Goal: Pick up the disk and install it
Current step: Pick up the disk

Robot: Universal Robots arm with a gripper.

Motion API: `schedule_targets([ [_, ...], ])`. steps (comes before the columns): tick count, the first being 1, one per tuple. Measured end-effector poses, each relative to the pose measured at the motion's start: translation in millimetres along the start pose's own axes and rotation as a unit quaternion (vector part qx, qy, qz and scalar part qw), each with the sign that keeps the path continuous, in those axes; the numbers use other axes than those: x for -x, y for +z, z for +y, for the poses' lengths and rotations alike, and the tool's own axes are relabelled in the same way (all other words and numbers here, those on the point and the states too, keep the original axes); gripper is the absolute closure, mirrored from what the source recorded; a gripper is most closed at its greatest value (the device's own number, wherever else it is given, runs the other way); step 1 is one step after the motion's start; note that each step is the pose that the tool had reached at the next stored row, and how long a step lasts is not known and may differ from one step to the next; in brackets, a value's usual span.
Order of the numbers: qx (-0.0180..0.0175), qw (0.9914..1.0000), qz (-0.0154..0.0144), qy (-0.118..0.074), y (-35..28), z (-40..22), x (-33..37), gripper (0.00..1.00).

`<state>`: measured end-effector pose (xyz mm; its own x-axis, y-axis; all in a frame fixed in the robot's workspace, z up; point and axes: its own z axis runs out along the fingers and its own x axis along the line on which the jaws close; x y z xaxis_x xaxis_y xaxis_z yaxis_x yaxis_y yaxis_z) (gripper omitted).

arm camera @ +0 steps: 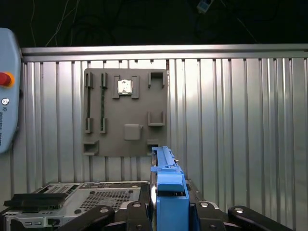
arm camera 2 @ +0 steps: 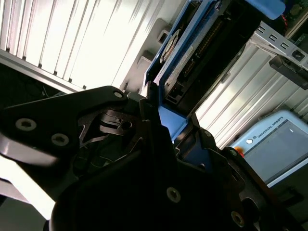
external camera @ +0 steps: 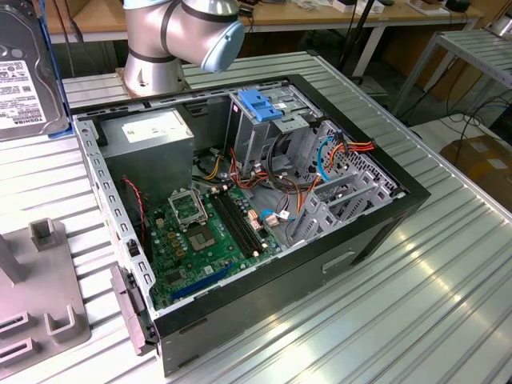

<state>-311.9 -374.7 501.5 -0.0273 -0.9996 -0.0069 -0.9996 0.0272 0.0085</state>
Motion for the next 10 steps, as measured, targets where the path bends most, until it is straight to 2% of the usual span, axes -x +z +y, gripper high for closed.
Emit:
schedule_targets([
  [10, 0.0, 1.0, 0.0, 0.0, 1.3, -19.0, 0.5, 0.63],
])
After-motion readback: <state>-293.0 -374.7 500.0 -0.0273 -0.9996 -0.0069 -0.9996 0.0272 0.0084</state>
